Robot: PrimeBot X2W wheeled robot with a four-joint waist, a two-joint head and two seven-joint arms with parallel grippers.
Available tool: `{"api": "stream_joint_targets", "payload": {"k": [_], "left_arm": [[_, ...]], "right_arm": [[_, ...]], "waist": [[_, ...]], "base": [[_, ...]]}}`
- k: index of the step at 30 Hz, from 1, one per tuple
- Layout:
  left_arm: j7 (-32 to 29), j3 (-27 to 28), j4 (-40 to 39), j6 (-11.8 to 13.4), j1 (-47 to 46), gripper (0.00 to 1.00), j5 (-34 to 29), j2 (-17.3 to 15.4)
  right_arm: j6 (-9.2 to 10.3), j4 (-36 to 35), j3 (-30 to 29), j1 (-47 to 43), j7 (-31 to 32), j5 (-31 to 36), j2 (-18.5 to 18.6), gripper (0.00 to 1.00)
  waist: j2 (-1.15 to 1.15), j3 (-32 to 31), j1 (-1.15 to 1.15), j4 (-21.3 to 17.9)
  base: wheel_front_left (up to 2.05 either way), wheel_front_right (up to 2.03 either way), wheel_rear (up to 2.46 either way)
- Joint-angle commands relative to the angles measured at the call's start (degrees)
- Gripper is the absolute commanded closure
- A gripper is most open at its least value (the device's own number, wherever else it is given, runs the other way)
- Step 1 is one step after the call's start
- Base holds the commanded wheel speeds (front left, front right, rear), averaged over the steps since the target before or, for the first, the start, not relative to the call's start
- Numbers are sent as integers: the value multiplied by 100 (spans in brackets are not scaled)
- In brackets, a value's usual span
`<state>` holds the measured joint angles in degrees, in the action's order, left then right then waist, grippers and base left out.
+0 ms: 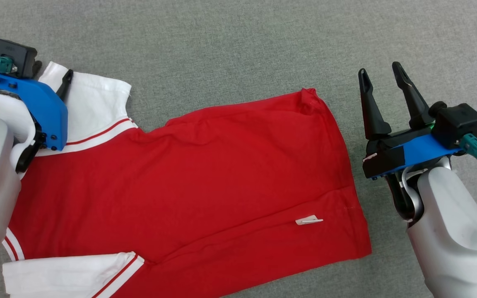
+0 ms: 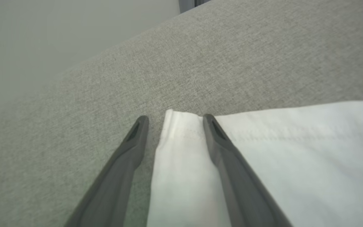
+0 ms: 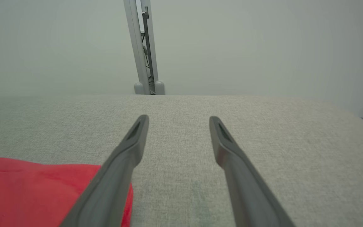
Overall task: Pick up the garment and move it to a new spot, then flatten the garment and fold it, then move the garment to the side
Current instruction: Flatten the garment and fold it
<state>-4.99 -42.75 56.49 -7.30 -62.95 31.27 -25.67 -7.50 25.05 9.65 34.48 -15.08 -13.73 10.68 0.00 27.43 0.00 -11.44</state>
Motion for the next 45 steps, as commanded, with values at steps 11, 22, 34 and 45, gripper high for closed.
{"api": "stream_joint_targets", "payload": {"k": [11,22,34,45], "left_arm": [[210,-647,10,-16,-91,100,487,-65],[584,-1090,125,-16,-352,100,701,130],[1019,-1380,362,-16,-539,100,920,221],[1667,-1497,425,-11,-358,100,1072,288]], "right_arm": [[2,384,925,474,327,-369,385,0],[2,817,2092,954,1690,-909,742,0],[3,1261,1991,1135,1484,-966,870,100],[3,1803,1621,844,529,-874,672,100]], "waist": [[0,-218,0,106],[0,-218,0,353],[0,-208,0,513],[0,-598,0,707]], "base": [[0,0,0],[0,0,0],[0,0,0],[0,0,0]]}}
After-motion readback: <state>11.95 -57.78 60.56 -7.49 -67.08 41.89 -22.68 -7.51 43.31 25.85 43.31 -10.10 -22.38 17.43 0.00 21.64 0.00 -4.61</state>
